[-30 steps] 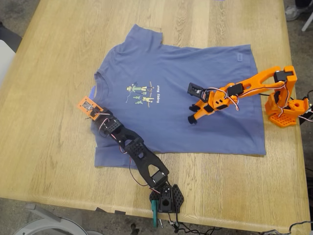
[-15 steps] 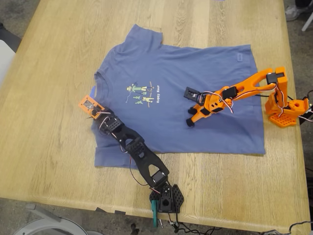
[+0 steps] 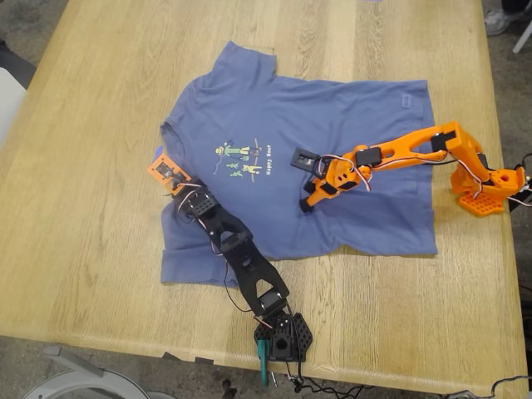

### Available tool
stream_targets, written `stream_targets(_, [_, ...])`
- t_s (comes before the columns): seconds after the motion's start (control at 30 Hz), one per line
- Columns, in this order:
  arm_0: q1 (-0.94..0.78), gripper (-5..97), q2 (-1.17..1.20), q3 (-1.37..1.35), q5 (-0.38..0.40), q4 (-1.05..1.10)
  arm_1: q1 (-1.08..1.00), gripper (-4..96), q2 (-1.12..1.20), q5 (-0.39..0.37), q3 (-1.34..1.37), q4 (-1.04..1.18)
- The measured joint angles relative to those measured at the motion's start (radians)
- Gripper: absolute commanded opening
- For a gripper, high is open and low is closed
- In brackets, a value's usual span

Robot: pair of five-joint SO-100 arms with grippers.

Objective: Fold a T-shirt

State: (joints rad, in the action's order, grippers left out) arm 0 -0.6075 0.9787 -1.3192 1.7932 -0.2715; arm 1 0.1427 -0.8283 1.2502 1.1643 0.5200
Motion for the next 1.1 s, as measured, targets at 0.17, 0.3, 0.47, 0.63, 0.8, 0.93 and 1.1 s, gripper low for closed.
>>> stream_targets(0.17, [0.029,0,0.152,-0.176,0.0,0.0,0.0,2.6,0.014,0.005,-0.031,0.031])
stream_targets(0.3, [0.069,0,0.262,-0.284,0.008,0.0,0.005,1.2,0.014,0.006,-0.035,0.031])
stream_targets(0.47, [0.152,0,0.383,-0.354,0.011,0.0,-0.012,0.9,-0.006,0.008,-0.029,0.02])
stream_targets(0.63, [0.281,0,0.529,-0.42,0.017,0.0,-0.046,0.8,-0.051,0.006,0.005,0.006])
stream_targets(0.8, [0.442,0,0.707,-0.531,0.017,-0.002,-0.114,0.7,-0.104,0.005,0.101,-0.038])
stream_targets(0.93, [0.566,0,0.824,-0.591,0.017,-0.041,-0.196,0.7,-0.155,0.002,0.198,-0.086])
stream_targets(1.1, [0.719,0,0.893,-0.594,0.017,-0.1,-0.298,0.7,-0.23,0.002,0.347,-0.166])
